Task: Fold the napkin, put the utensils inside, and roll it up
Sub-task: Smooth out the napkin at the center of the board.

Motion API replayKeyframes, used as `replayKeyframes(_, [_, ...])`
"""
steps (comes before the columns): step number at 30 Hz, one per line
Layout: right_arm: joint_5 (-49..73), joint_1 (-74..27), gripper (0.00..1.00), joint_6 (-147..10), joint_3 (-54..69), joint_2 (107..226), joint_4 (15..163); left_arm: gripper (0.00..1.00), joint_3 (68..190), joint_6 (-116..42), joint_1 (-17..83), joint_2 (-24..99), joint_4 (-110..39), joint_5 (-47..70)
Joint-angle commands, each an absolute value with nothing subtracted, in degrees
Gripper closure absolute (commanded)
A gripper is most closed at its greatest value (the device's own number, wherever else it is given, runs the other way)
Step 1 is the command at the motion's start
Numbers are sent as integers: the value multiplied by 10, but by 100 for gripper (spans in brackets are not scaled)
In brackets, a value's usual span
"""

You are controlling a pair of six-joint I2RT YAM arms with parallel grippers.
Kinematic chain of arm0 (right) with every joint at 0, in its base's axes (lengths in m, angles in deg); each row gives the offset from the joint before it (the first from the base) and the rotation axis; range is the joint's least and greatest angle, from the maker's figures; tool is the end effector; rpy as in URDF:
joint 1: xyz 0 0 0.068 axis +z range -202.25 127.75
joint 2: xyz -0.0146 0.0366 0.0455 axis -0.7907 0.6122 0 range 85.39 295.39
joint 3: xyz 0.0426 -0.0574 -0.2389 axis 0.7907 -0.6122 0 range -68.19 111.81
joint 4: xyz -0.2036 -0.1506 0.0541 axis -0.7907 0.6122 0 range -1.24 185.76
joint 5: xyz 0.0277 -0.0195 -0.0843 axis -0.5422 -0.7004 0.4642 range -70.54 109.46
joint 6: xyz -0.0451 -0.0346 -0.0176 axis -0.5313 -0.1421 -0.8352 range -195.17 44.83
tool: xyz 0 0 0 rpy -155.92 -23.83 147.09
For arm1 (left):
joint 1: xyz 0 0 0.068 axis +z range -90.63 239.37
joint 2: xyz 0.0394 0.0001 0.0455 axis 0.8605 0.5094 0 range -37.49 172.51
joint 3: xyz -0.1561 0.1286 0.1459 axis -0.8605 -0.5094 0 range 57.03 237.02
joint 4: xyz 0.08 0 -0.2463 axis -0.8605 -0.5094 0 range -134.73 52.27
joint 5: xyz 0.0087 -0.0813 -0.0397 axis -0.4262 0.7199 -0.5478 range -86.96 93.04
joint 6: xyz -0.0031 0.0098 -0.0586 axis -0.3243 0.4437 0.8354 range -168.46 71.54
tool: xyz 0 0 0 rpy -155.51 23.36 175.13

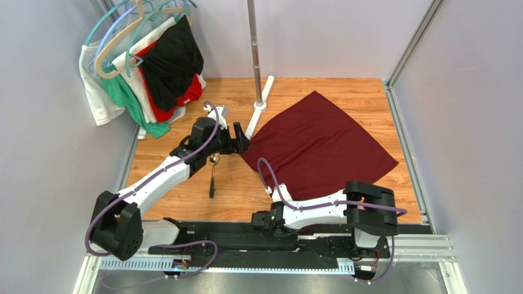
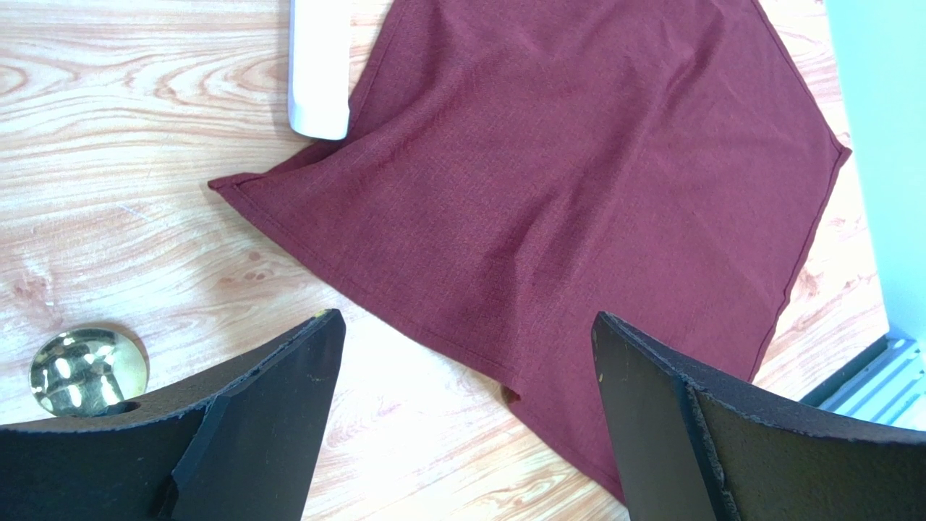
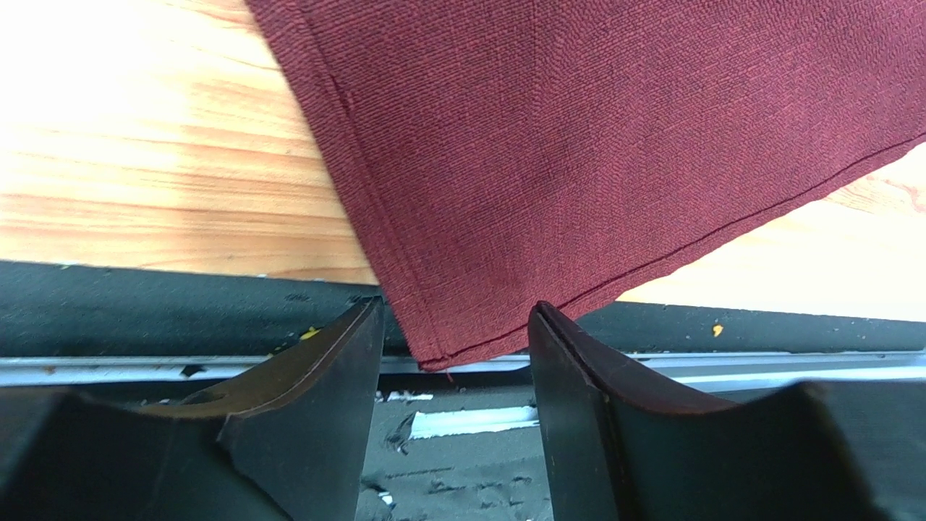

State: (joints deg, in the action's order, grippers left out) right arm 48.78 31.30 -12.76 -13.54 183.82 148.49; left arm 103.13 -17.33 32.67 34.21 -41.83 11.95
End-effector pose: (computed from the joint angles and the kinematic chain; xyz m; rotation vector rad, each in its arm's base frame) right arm 0.0487 0.2416 0.1174 -0.5722 2.6149 -0.5078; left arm 0.2569 -0.1367 0.2326 0.0144 2.1771 -0.7592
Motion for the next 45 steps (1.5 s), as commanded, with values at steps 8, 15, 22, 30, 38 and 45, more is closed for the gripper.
replayKeyframes(8, [514,330,56,-86,-142,1851,1502,6,1033,-185,328,327,-413,130])
replayKeyframes(15, [514,341,78,-76,-135,1864,1512,6,1033,-184,331,327,-412,133])
replayKeyframes(22, [526,348,93,-68,-126,1858,1546,6,1035,-182,333,325,-414,138])
replayKeyframes(30, [509,384,100,-59,-119,1820,1599,6,1041,-182,334,309,-434,138])
replayKeyframes(38, [479,428,100,-31,-109,1800,1654,6,1050,-181,334,299,-456,144])
replayKeyframes(45, [450,467,100,-2,-110,1814,1672,6,1054,-182,334,286,-471,140])
